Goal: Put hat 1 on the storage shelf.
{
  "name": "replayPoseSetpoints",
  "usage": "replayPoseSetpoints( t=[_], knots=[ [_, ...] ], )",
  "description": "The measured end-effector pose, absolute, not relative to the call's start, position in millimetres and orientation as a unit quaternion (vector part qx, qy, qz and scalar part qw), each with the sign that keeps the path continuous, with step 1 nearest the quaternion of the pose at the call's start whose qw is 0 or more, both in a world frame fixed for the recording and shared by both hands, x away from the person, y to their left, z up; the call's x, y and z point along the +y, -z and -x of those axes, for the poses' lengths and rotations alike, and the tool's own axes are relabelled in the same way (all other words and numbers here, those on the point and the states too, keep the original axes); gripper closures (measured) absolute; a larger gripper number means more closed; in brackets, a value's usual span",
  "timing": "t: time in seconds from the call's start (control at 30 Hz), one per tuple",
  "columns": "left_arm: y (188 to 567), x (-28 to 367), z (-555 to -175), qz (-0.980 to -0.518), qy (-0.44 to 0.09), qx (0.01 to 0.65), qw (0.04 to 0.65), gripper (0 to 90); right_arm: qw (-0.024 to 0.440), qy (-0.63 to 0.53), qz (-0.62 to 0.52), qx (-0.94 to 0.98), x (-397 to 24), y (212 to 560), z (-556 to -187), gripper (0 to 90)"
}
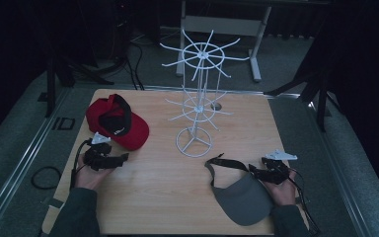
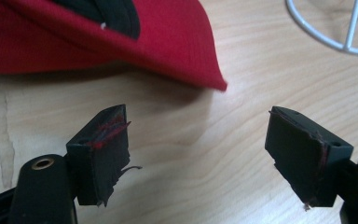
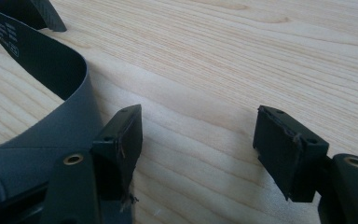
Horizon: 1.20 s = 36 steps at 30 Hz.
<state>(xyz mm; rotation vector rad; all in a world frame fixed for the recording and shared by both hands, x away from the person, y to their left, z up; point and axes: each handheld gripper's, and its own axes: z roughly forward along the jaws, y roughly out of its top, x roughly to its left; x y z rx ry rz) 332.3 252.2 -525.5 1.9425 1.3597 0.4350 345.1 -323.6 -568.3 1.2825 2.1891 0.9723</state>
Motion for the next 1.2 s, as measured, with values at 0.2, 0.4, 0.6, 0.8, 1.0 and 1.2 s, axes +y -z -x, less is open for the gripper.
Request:
replayPoseSetpoints(
  t=[0.2,0.4,0.6,0.8,1.0,1.2],
  knots=[
    [519.8,246.6,-344.6,-0.745,-0.160,0.534,0.366,24.1,0.211,-0.350,-0.462,0.787,-323.6,568.3,-345.1,32.7],
    [523.1,245.6,-359.4,-0.725,-0.143,0.561,0.373,25.0,0.211,-0.350,-0.462,0.787,-323.6,568.3,-345.1,32.7],
    [527.2,246.9,-367.0,-0.707,-0.141,0.585,0.370,28.0,0.211,-0.350,-0.462,0.788,-323.6,568.3,-345.1,32.7],
    [529.2,252.1,-366.7,-0.706,-0.138,0.595,0.360,40.8,0.210,-0.350,-0.462,0.787,-323.6,568.3,-345.1,32.7],
    [530.2,264.3,-363.8,-0.694,-0.140,0.606,0.363,51.8,0.211,-0.350,-0.462,0.787,-323.6,568.3,-345.1,32.6],
    [535.9,259.1,-372.7,-0.691,-0.123,0.608,0.371,42.1,0.210,-0.350,-0.462,0.787,-323.5,568.3,-345.0,32.6]
  ],
)
